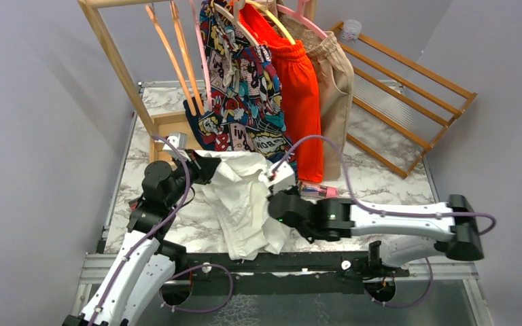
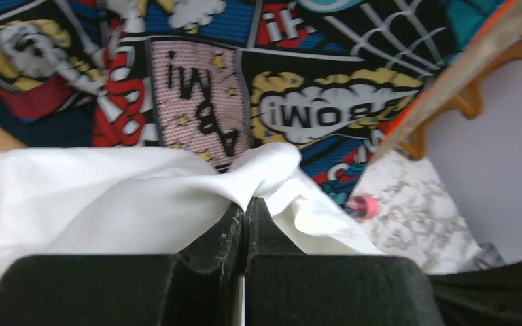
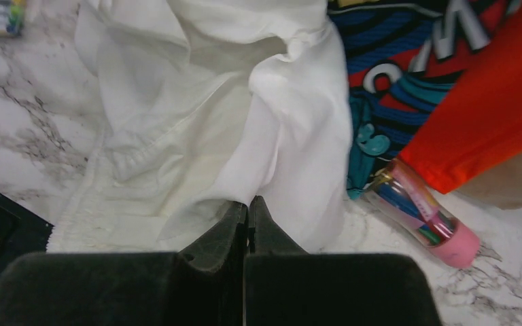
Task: Place the shorts on the hanger
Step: Adjust the shorts at the center of the board.
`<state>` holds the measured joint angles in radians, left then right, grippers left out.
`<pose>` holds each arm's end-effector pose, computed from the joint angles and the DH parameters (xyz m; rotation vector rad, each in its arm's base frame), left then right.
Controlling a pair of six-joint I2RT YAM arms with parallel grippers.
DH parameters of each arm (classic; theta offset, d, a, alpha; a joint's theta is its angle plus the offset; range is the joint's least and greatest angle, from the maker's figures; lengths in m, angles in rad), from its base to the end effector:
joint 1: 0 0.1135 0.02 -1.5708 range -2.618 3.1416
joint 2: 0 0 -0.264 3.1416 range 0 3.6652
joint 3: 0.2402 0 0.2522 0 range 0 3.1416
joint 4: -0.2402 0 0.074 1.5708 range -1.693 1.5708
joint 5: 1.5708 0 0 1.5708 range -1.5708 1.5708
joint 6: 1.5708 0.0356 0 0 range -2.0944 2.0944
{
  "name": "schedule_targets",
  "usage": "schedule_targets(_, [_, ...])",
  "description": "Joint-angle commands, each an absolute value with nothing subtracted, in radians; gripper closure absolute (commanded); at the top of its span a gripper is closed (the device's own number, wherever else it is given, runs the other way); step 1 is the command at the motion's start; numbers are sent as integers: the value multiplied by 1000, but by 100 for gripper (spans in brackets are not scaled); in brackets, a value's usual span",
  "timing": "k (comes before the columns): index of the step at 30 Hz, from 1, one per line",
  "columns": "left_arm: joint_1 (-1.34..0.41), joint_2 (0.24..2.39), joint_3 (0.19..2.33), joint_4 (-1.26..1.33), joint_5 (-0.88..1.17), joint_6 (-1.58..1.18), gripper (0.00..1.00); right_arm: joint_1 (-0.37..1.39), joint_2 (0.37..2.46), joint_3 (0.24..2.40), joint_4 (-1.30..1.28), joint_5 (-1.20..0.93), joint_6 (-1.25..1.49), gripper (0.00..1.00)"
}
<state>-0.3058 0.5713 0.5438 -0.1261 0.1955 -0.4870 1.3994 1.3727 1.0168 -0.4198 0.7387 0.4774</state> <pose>0.1429 -0.0524 0.2928 -0.0120 1.7808 -0.7478 0.0731 0.2818 0.2730 -0.6272 2.0288 0.2303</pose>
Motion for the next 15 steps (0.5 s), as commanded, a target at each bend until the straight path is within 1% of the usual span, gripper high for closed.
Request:
schedule_targets(1, [-334,609,602,36,403,-578,100,1404,1166,978,-541,868,499,99])
schedule_targets(4, [-391,651,633,48,405,-577,100,1404,1038,961,-608,883,500,99])
schedule_targets(8, [-501,712,644,70,363,-571,100,1404,927,931,-665,873,508,99])
schedule_targets(15, [-781,812,675,79,158,-521,100,1403,813,891,-654,753,394,99])
